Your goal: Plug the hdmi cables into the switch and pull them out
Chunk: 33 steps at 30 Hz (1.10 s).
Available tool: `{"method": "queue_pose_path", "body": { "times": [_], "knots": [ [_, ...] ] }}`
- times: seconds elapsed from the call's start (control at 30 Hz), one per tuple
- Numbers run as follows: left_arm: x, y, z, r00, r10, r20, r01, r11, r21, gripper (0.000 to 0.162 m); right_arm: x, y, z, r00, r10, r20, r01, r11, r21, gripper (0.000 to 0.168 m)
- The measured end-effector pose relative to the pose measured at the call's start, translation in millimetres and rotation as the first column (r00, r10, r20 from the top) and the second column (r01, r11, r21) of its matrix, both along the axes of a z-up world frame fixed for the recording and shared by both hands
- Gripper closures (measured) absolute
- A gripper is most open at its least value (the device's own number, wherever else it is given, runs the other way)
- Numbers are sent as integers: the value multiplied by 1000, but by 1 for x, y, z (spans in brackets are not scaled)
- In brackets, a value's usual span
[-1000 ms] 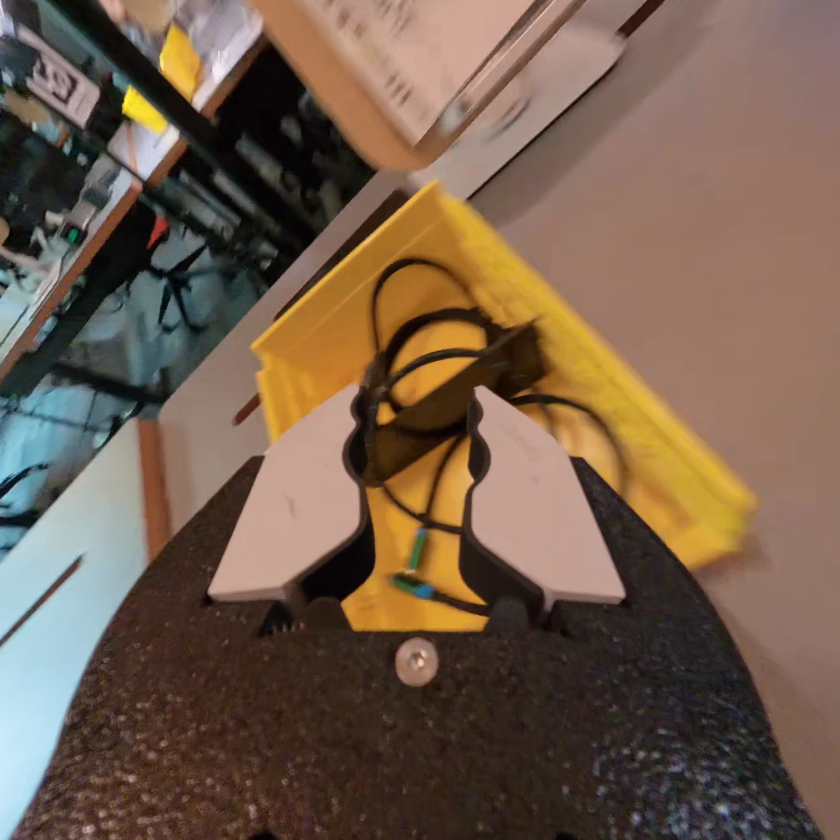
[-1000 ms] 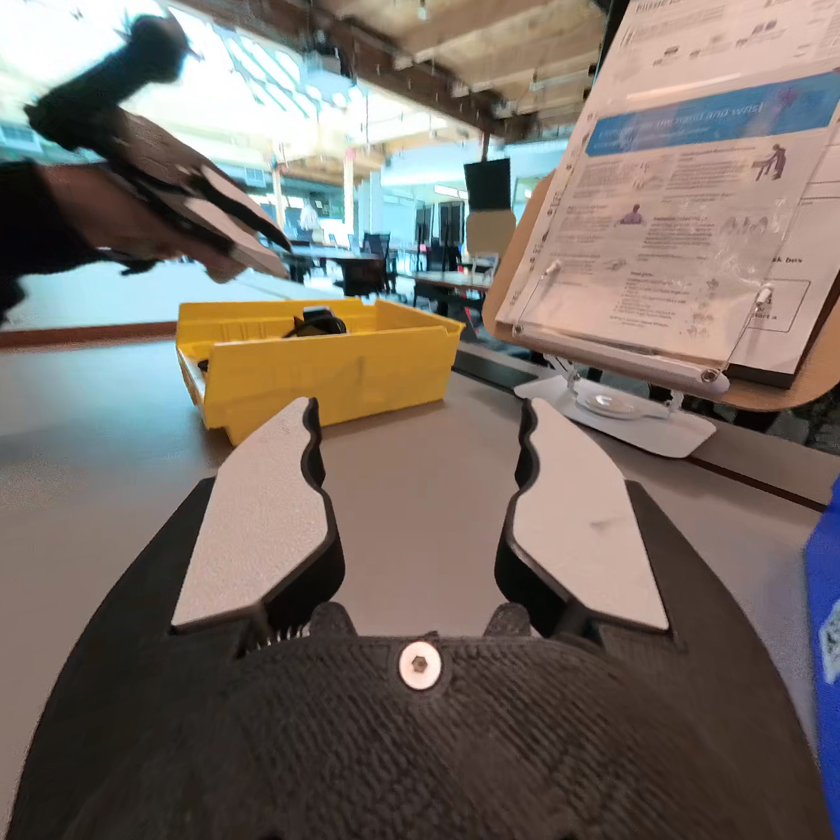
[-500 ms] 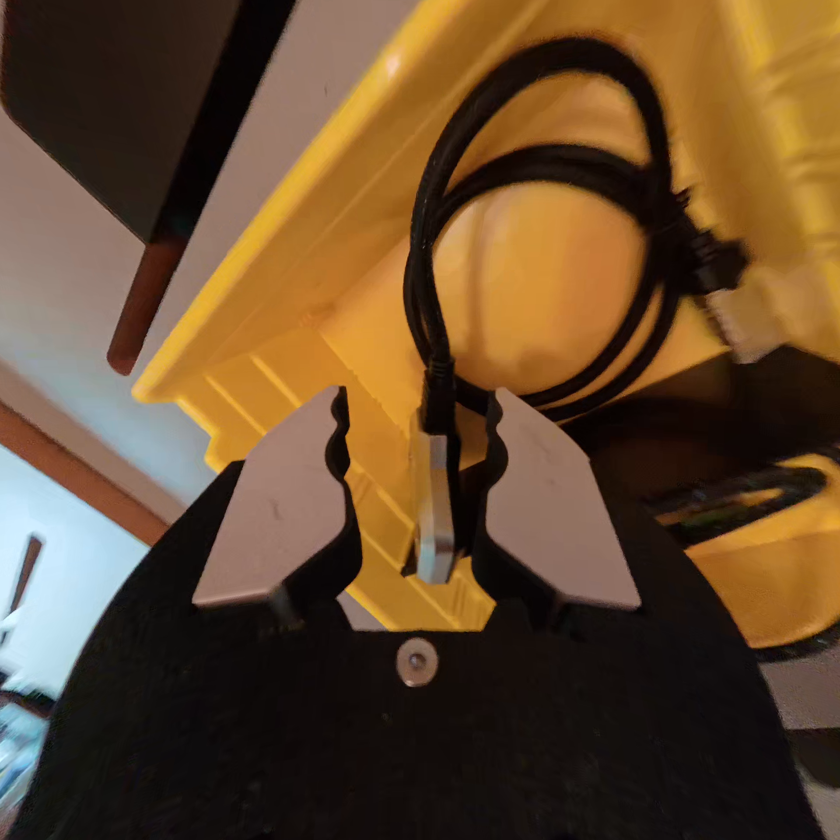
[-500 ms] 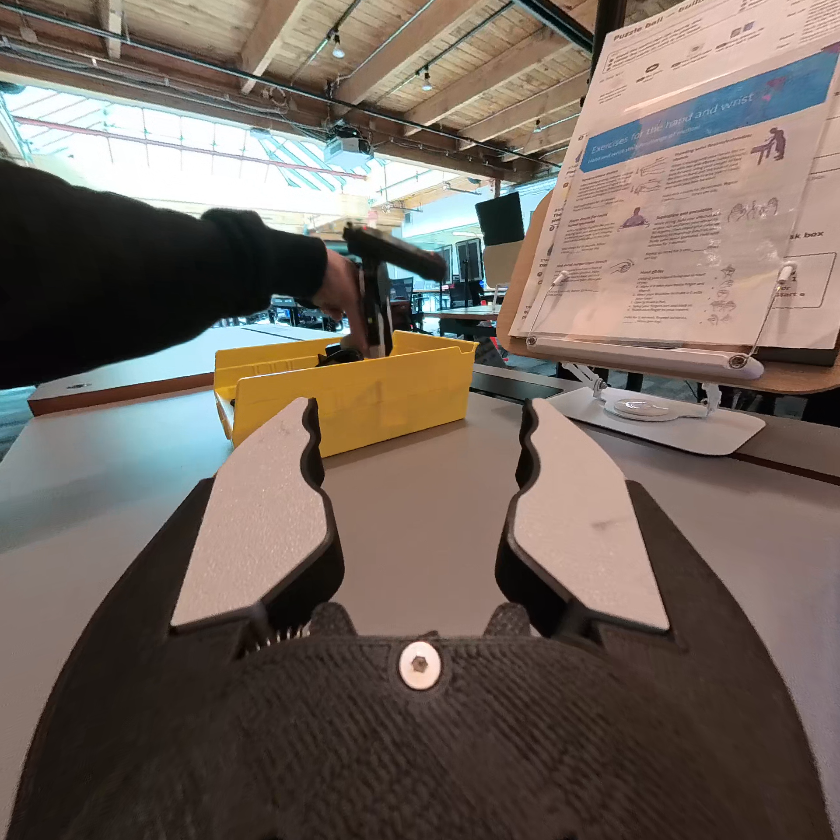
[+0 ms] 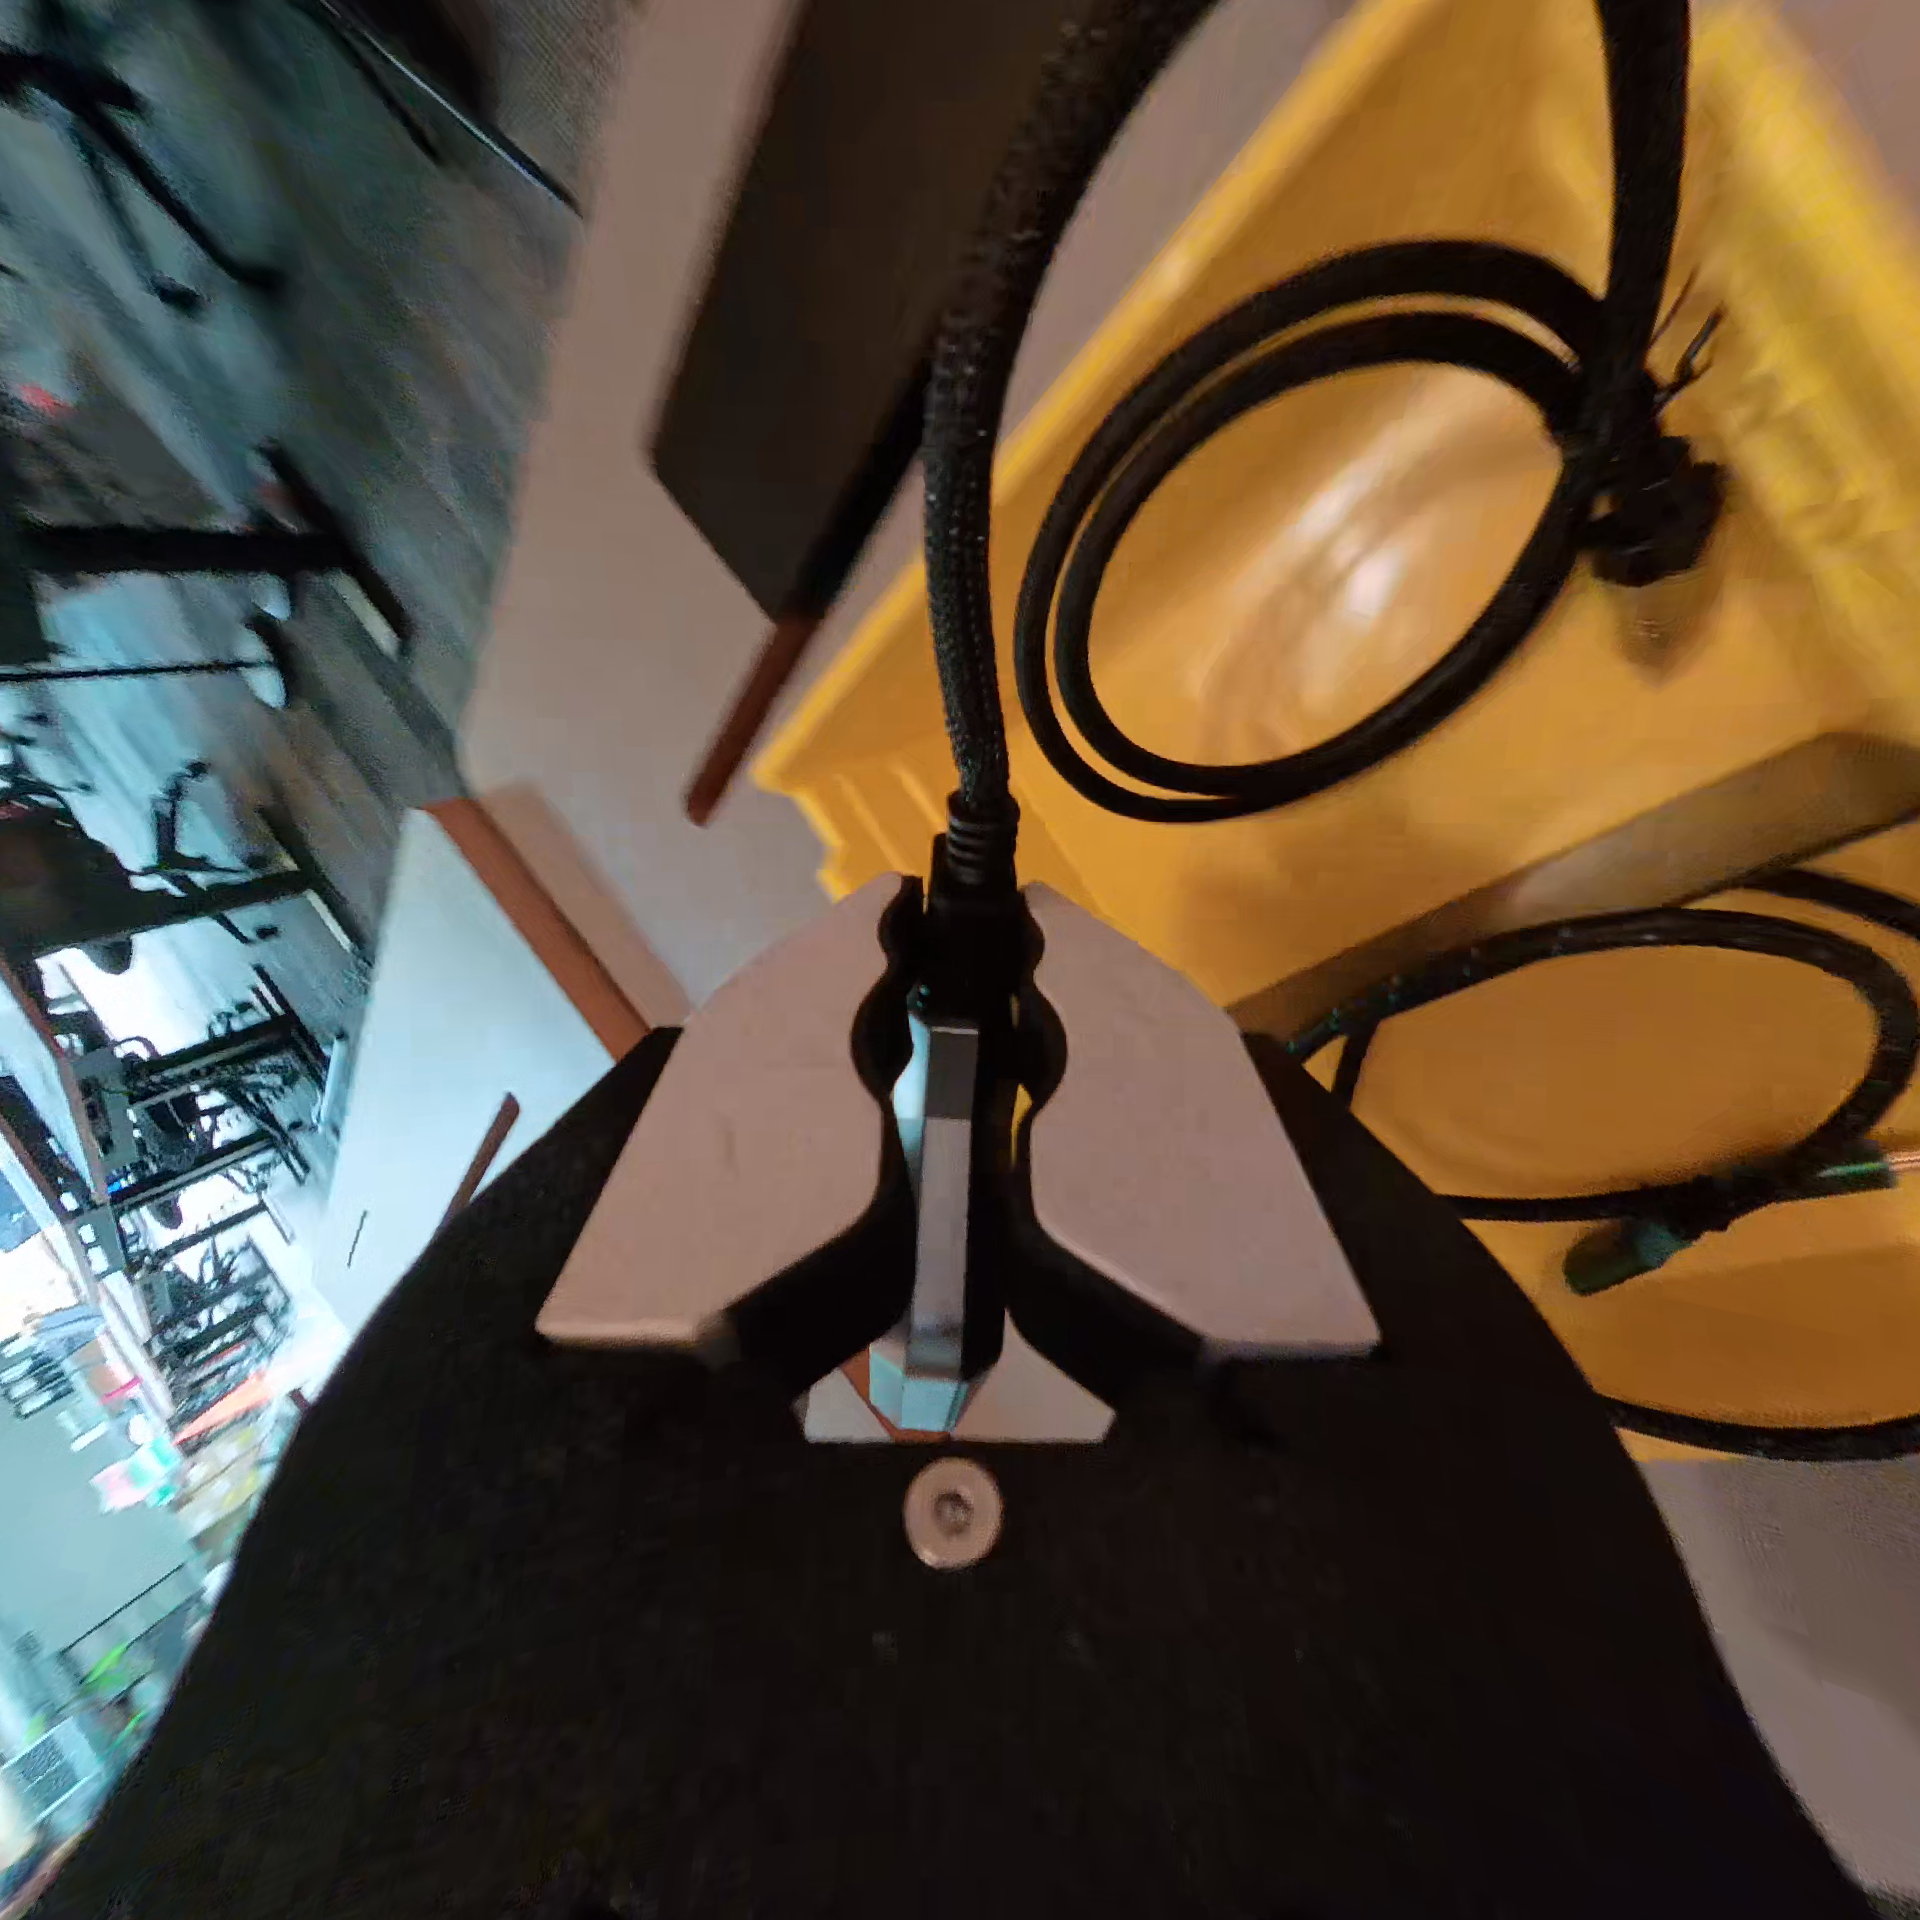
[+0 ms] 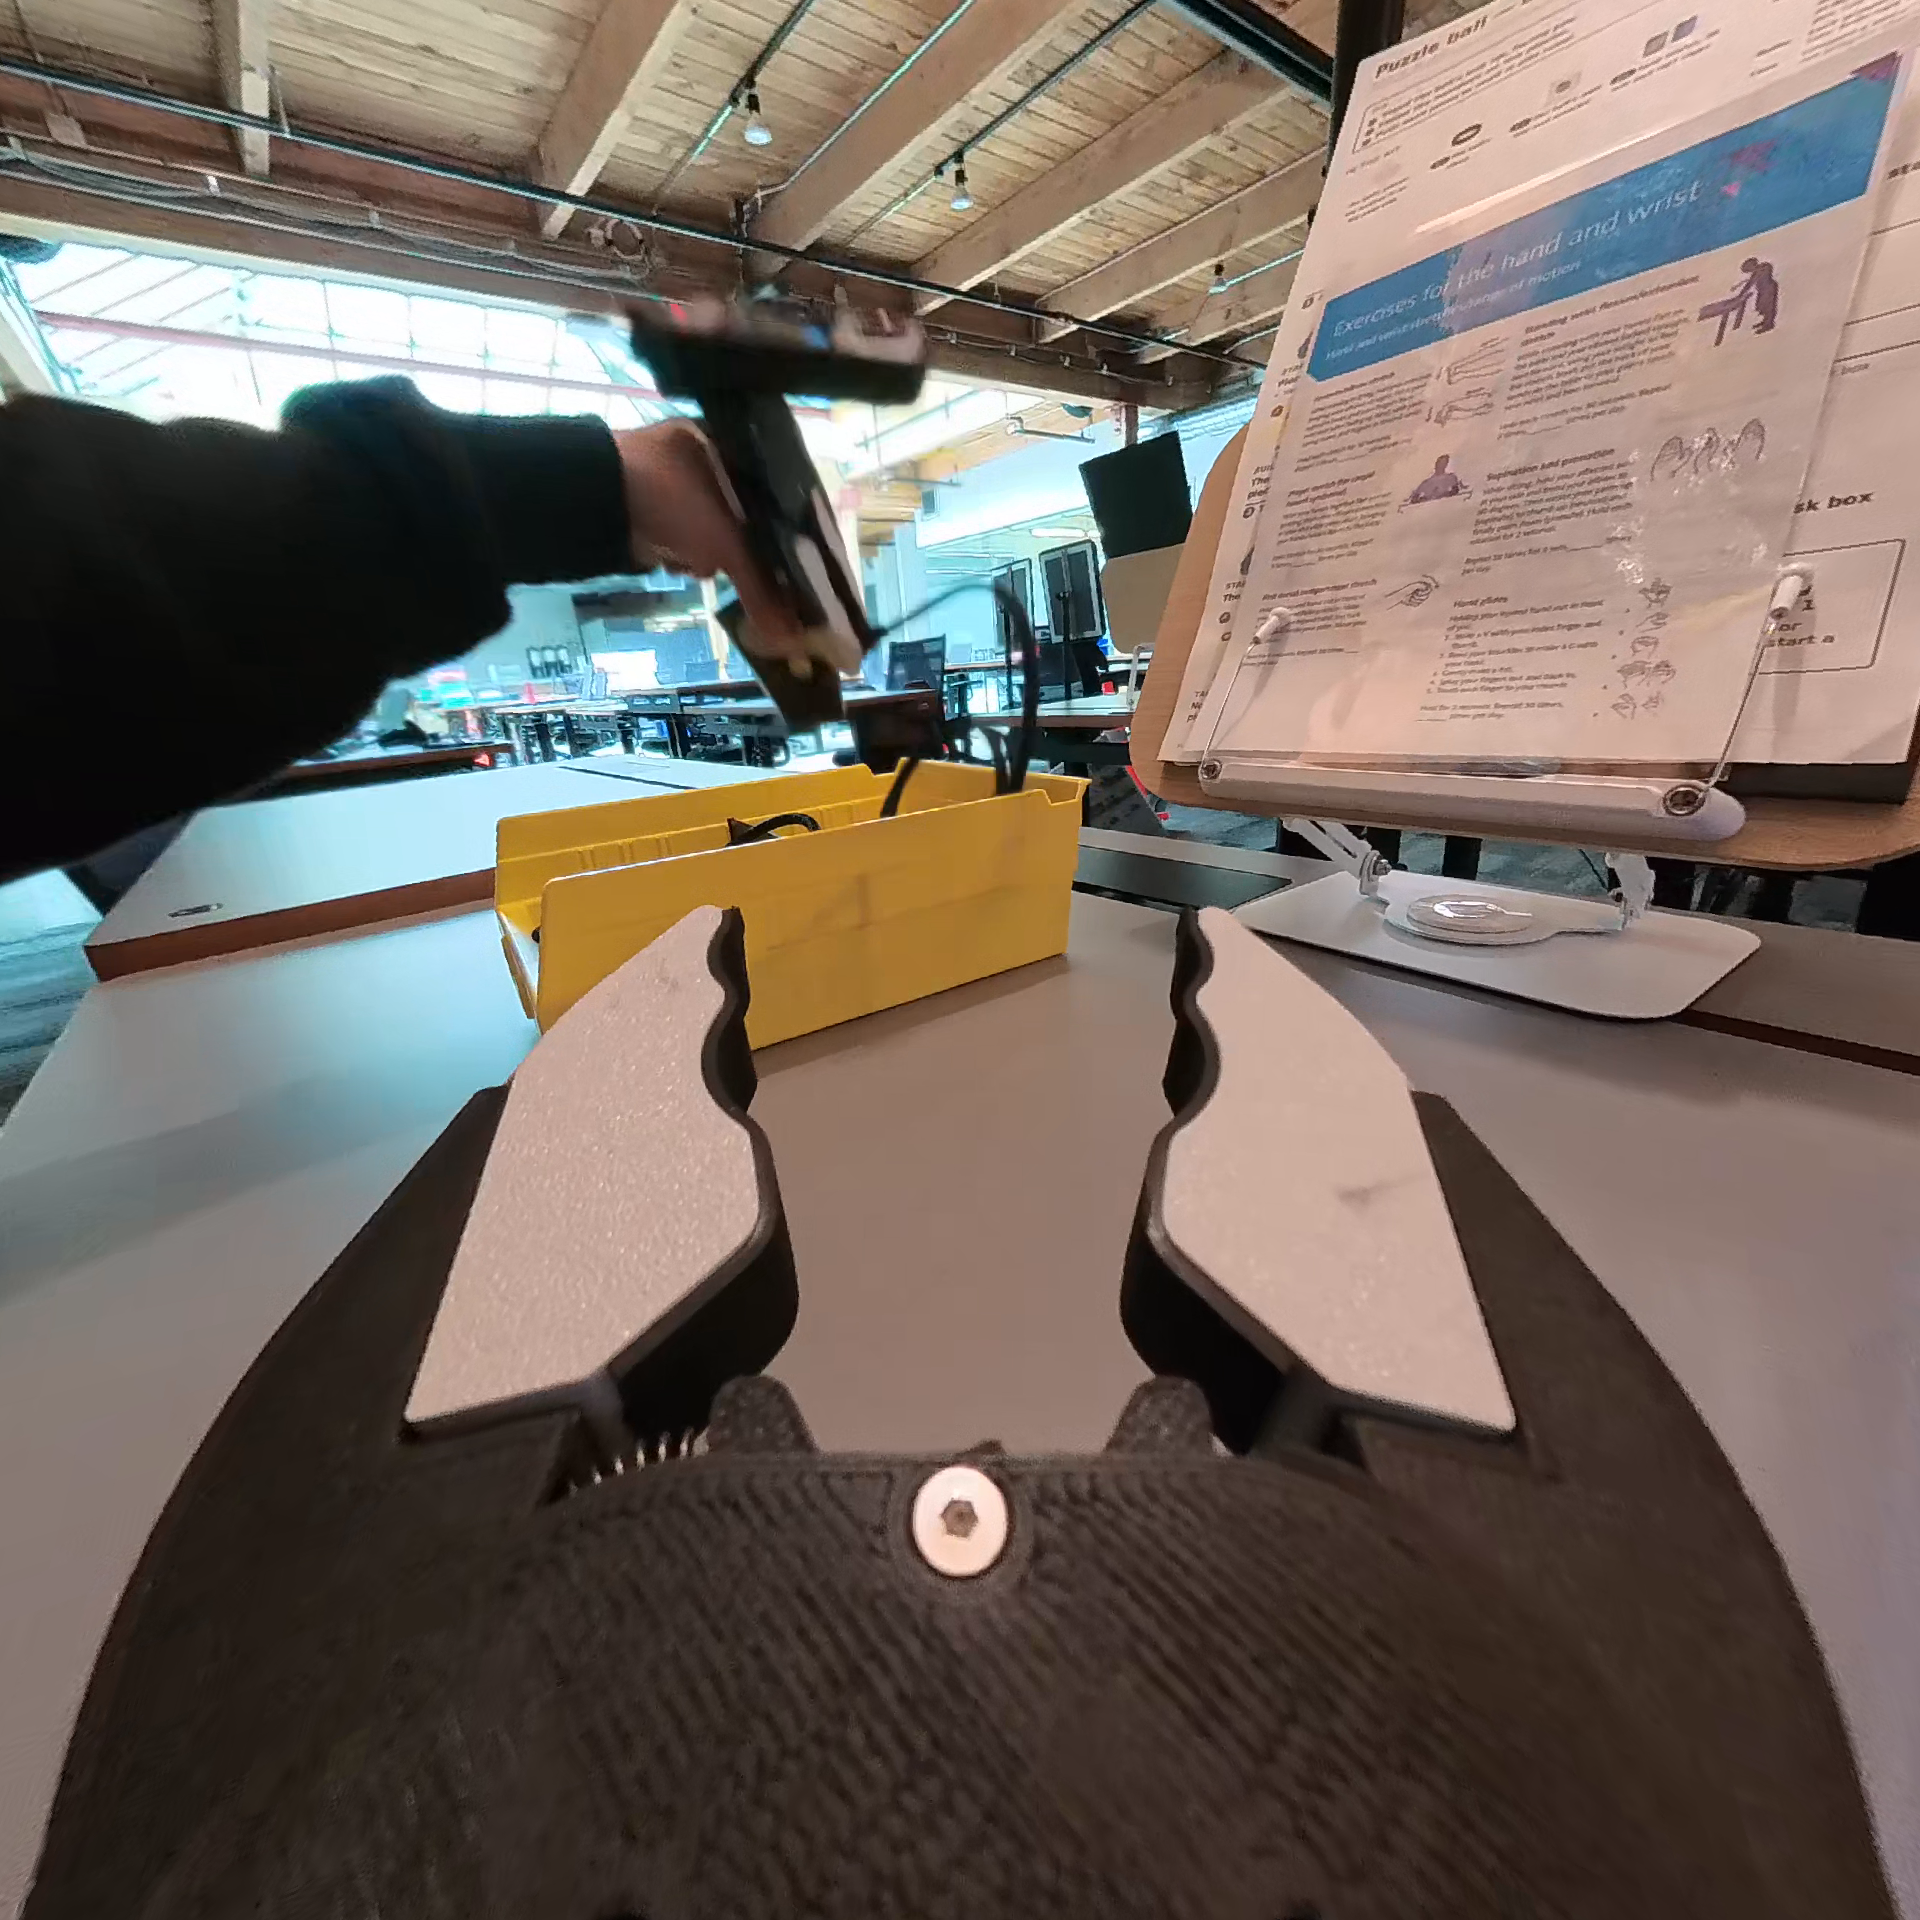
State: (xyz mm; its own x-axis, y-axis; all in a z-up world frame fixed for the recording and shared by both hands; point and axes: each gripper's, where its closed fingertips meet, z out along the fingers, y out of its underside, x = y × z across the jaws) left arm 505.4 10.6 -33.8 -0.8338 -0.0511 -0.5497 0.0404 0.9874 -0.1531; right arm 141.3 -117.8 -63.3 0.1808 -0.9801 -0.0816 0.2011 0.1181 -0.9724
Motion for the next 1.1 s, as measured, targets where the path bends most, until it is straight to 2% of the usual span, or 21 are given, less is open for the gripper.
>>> {"method": "queue_pose_path", "body": {
  "times": [0.1,0.2,0.27,0.33,0.4,0.43,0.53,0.63,0.73,0.8,0.87,0.93,1.03,1.1],
  "knots": [
    [-12,1,78,989,11,149,19,980,-196,147,0,1,-1,1000,4,-8,-4,1000,-1,90],
    [-41,3,150,975,15,221,82,903,-421,147,-1,3,0,1000,10,-1,-10,1000,-10,90],
    [-74,-2,179,988,-43,147,120,815,-567,147,-2,6,1,999,39,9,-39,999,11,89],
    [-117,-13,188,984,-179,-13,120,711,-693,147,-4,13,5,994,100,39,-102,994,47,88],
    [-162,-25,181,922,-342,-181,84,633,-769,147,-8,25,11,978,195,76,-202,975,90,87],
    [-185,-30,171,868,-419,-265,53,609,-792,148,-10,30,12,966,242,88,-251,961,118,87],
    [-256,-45,127,627,-598,-499,-102,572,-814,147,-12,40,14,929,358,91,-369,900,233,85],
    [-312,-59,76,374,-677,-634,-307,555,-773,147,-15,58,12,866,492,88,-490,799,349,88],
    [-342,-76,36,208,-704,-679,-487,527,-696,148,-16,74,16,783,605,143,-597,666,448,97],
    [-349,-88,17,158,-700,-696,-564,515,-646,148,-14,76,13,768,624,146,-606,633,483,104],
    [-349,-98,6,118,-692,-713,-620,509,-597,148,-13,70,8,791,597,132,-583,671,458,124],
    [-352,-104,-3,95,-680,-727,-629,525,-574,148,-14,62,0,822,559,109,-539,702,466,138],
    [-352,-110,-9,107,-676,-729,-623,525,-579,147,-13,56,-4,810,579,93,-531,656,537,142],
    [-349,-112,-15,159,-661,-733,-593,530,-607,147,-10,57,-11,799,599,48,-513,639,573,143]
  ]
}}
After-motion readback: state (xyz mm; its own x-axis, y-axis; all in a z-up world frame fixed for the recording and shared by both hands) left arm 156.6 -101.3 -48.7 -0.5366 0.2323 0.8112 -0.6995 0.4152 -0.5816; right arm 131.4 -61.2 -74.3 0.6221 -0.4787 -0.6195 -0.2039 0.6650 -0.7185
